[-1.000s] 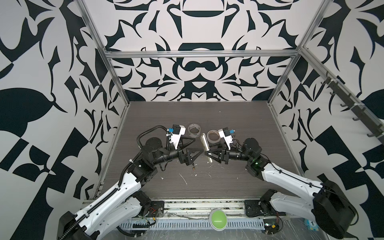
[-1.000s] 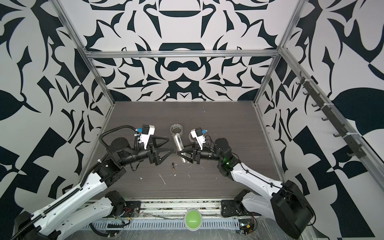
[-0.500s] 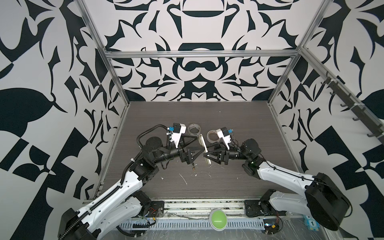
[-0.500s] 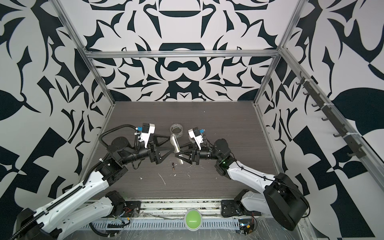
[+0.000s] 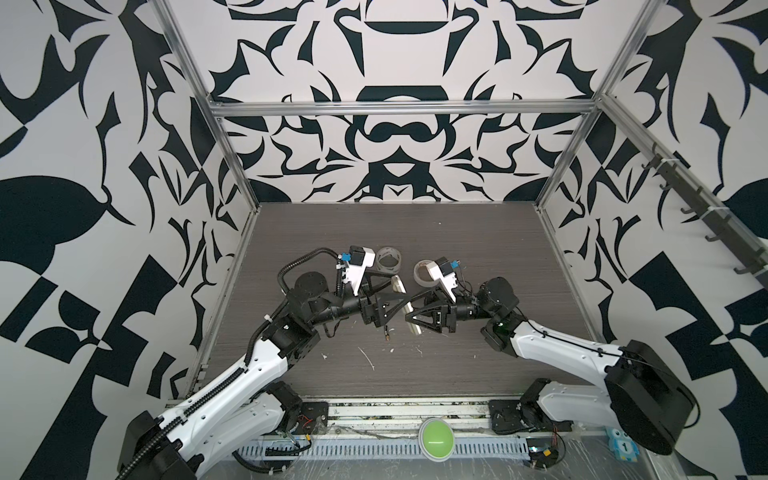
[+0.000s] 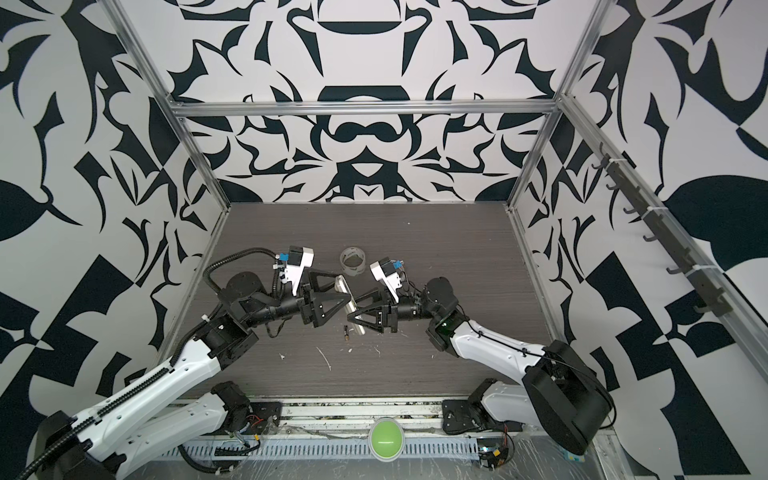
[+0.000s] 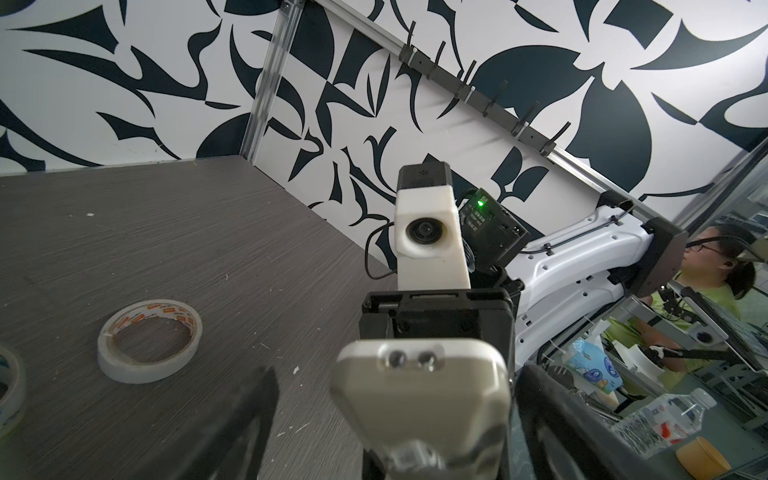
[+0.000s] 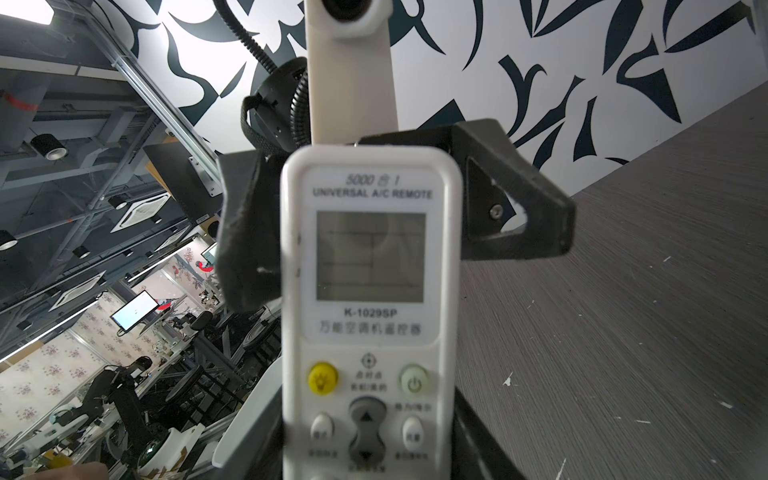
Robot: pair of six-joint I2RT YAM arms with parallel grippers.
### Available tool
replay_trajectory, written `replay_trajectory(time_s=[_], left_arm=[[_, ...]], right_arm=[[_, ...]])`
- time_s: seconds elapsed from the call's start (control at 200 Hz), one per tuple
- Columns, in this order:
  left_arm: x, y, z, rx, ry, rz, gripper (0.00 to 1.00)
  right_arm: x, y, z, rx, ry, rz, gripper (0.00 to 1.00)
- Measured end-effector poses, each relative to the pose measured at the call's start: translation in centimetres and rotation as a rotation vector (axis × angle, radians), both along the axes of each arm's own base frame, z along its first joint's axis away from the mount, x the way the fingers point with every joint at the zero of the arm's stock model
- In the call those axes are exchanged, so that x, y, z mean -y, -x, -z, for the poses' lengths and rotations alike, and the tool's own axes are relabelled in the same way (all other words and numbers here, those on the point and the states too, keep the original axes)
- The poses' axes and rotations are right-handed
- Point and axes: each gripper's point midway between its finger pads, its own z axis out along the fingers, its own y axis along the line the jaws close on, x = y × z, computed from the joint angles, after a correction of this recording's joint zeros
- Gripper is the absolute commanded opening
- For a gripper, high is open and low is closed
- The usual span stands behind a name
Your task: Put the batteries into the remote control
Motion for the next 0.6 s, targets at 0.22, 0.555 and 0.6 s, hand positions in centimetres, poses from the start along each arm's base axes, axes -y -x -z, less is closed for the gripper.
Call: replay_trajectory(time_s=[0.22, 0.555, 0.6], left_arm=[[0.12, 0.18, -0.09, -0.002, 0.006, 0.015, 0.79], [0.27, 0.71, -0.74, 0.01, 0.028, 0.043, 0.63], [0.28, 0.75, -0.8, 0.012, 0.03, 0.046, 0.61]], right_arm=[[-0.15, 0.14, -0.39, 0.008, -0.005, -0.016, 0.0], [-0.23, 0.27, -0.54, 0.012, -0.002, -0.027, 0.0], [-0.26, 0.26, -0.5, 0.01, 0.001, -0.028, 0.0]])
